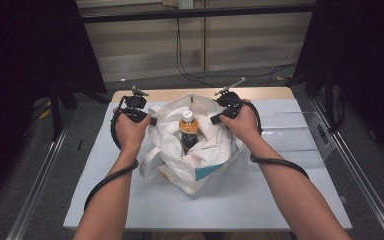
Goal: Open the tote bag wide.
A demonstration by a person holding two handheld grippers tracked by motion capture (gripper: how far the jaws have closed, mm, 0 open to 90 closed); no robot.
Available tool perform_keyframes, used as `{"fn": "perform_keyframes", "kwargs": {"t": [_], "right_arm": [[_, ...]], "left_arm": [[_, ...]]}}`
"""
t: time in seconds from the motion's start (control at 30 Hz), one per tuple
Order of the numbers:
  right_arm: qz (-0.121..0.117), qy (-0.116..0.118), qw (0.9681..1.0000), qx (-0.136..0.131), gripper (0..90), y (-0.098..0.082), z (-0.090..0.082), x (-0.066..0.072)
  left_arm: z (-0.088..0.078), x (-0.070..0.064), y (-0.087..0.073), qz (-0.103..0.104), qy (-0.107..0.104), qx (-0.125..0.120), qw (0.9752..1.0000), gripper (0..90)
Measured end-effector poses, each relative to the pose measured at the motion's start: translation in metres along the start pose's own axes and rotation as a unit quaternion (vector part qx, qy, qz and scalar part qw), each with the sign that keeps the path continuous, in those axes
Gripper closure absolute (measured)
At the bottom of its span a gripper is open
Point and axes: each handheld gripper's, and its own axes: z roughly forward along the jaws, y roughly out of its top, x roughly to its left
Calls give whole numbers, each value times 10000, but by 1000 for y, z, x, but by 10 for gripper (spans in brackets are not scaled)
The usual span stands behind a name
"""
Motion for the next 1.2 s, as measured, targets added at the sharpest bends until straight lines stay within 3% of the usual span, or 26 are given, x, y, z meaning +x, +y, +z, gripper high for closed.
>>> {"fn": "perform_keyframes", "kwargs": {"t": [0.33,0.7,1.2], "right_arm": [[214,-105,9997,98,900,-10,11,-7],[241,-264,9992,177,900,-17,17,-14],[278,-263,9989,279,900,-23,20,-18]], "left_arm": [[6,5,-2,40,66,52,10000,883],[17,16,-11,-59,56,154,9998,883],[27,16,-18,-114,26,274,9996,880]]}}
